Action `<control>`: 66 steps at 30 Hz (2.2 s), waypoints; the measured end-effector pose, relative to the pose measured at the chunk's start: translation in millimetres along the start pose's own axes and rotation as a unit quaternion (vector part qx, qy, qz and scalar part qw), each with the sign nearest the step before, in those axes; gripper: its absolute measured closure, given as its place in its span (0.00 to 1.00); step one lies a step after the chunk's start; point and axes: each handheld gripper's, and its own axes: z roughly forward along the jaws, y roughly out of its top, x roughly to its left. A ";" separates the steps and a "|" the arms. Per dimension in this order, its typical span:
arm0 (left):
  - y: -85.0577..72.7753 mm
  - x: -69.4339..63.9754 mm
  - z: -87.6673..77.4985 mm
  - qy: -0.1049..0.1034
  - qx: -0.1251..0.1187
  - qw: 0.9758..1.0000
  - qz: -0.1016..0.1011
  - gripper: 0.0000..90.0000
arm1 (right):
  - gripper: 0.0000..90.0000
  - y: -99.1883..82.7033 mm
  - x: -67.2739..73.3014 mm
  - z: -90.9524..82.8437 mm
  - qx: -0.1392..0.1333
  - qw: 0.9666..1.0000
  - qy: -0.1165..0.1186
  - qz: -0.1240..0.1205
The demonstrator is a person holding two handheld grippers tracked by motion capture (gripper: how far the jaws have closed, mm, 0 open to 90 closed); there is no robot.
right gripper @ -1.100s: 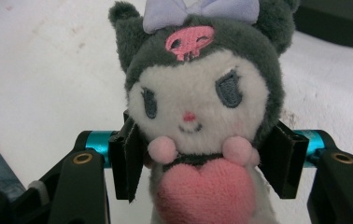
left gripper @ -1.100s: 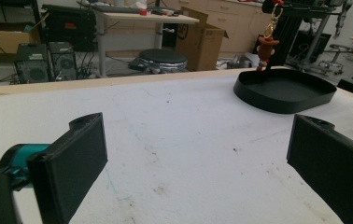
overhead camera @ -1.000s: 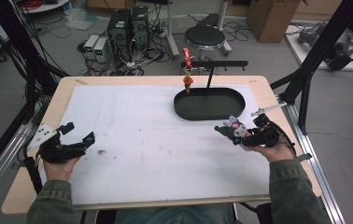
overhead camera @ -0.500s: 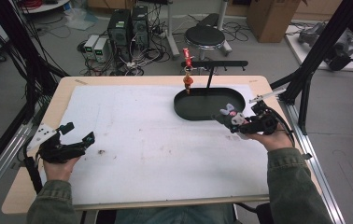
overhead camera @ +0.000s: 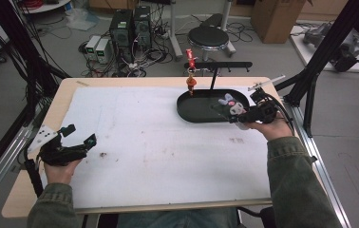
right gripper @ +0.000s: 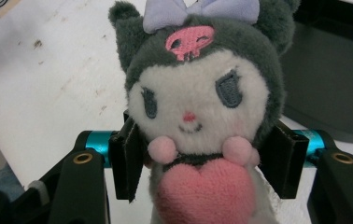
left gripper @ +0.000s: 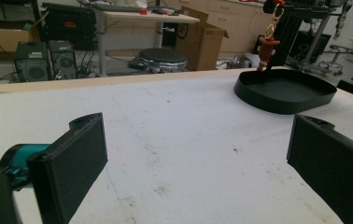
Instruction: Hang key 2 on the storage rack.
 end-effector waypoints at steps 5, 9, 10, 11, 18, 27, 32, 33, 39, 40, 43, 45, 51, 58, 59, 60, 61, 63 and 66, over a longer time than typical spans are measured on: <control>0.0 0.1 0.2 0.000 0.000 1.000 0.000 0.06 | 0.44 12.0 -1.4 -0.7 -0.001 1.000 -0.001 0.006; 0.1 0.0 0.4 -0.001 0.002 1.000 0.001 0.06 | 0.44 25.2 -3.5 -0.9 -0.005 1.000 -0.002 0.008; 0.2 0.1 0.3 -0.001 0.002 1.000 0.001 0.06 | 0.44 27.7 -3.6 -0.9 -0.006 1.000 -0.002 0.007; 0.2 0.1 0.4 -0.001 0.001 1.000 0.001 0.06 | 0.44 31.1 -3.2 -0.8 -0.006 1.000 -0.004 0.008; 0.2 0.9 0.6 -0.002 0.001 1.000 0.000 0.06 | 0.44 51.3 -0.8 0.2 -0.001 1.000 -0.021 0.000; 0.3 1.3 0.5 -0.002 0.001 1.000 0.001 0.06 | 0.44 69.7 -11.4 6.6 -0.014 1.000 -0.017 0.015; 0.3 1.1 -0.1 -0.003 0.001 1.000 -0.001 0.06 | 0.44 80.9 -19.8 12.2 -0.020 0.999 -0.035 0.022; 0.3 1.5 -0.5 -0.003 0.000 1.000 -0.002 0.06 | 0.44 83.2 -21.2 13.2 -0.025 0.999 -0.038 0.022; 0.4 2.0 -1.9 -0.004 -0.003 1.000 -0.005 0.06 | 0.44 93.4 -34.5 22.1 -0.023 0.998 -0.038 0.040; 0.5 2.2 -2.1 -0.003 -0.002 1.000 -0.004 0.06 | 0.44 95.0 -36.1 23.0 -0.023 0.998 -0.043 0.039; 0.3 2.5 -1.9 -0.003 -0.002 1.000 -0.005 0.06 | 0.44 102.4 -39.0 24.2 -0.016 0.998 -0.056 0.038; 0.2 2.6 -1.8 -0.002 -0.002 1.000 -0.005 0.06 | 0.44 107.4 -40.4 23.5 -0.021 0.997 -0.058 0.041; 0.3 3.6 -2.1 -0.002 0.000 1.000 -0.008 0.06 | 0.44 120.7 -42.3 20.7 -0.011 0.997 -0.067 0.044; 0.1 4.1 -2.0 -0.001 0.000 1.000 -0.009 0.06 | 0.44 128.7 -40.2 25.3 -0.007 0.998 -0.057 0.041; 0.1 4.1 -1.9 -0.001 0.000 1.000 -0.009 0.06 | 0.44 129.1 -40.3 26.6 -0.008 0.998 -0.055 0.043; 0.1 4.1 -2.0 -0.001 -0.001 1.000 -0.009 0.06 | 0.44 129.5 -40.5 27.7 -0.009 0.998 -0.055 0.043; 0.2 4.2 -2.0 -0.001 -0.001 1.000 -0.009 0.06 | 0.44 130.0 -40.7 28.8 -0.011 0.998 -0.052 0.043; 0.1 4.4 -1.8 -0.001 -0.001 1.000 -0.008 0.06 | 0.44 131.0 -40.3 30.6 -0.012 0.997 -0.055 0.045; 0.0 4.4 -1.4 -0.001 -0.001 1.000 -0.009 0.06 | 0.44 131.8 -41.2 31.8 -0.020 0.997 -0.058 0.051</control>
